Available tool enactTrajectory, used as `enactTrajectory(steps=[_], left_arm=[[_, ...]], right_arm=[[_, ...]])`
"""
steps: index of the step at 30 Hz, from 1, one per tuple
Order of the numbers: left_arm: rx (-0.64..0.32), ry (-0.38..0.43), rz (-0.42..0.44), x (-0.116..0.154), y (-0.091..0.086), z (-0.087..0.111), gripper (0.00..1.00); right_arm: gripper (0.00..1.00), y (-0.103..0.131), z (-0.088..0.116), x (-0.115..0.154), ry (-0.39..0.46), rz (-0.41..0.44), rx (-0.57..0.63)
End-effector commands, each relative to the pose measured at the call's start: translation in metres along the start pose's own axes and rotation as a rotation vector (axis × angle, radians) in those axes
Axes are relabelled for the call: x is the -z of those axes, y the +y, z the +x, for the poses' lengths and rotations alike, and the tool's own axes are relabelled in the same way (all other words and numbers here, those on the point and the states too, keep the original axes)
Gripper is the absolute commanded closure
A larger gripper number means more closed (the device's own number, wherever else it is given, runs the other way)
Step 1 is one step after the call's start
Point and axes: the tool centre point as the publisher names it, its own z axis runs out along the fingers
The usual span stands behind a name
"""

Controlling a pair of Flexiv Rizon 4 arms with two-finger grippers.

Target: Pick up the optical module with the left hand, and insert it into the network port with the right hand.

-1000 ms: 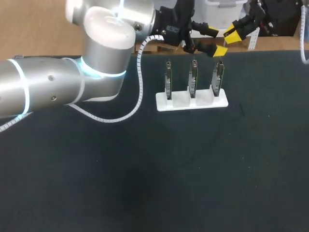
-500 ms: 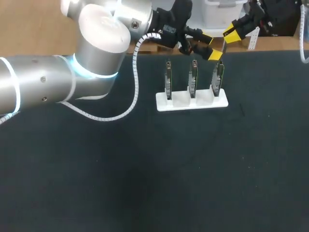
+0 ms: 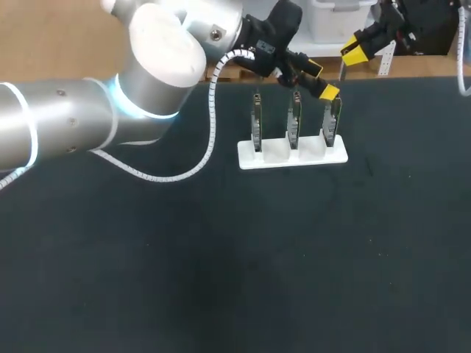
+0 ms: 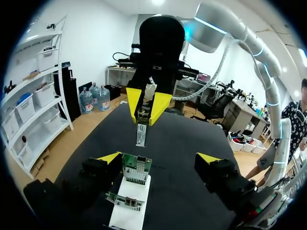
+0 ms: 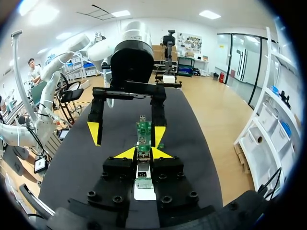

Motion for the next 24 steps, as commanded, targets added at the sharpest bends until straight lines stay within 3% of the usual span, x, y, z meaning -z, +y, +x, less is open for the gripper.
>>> enactTrajectory(steps=[1,11,20,24], left_arm=[[-0.012,0.113,-0.001,-0.0070,0.0059,-0.0111,0.00],[-0.025,0.217,-0.009,-0.0111,0.0071,-0.0166,0.00],[-0.021,0.114,-0.007,-0.0070,0.0080,-0.0091,0.00],[-0.018,0.106,-0.014,-0.0066,0.0087,-0.0069,0.00]], right_arm=[[1.00,-0.0013,0.0009,0.0009,0.001,-0.001,-0.003],[1.00,-0.0010,0.0016,0.0004,0.006,0.001,-0.005],[1.00,-0.0012,0.0012,-0.0001,0.009,0.001,-0.004],[1.00,-0.0016,0.0009,-0.0002,0.011,0.002,-0.003]])
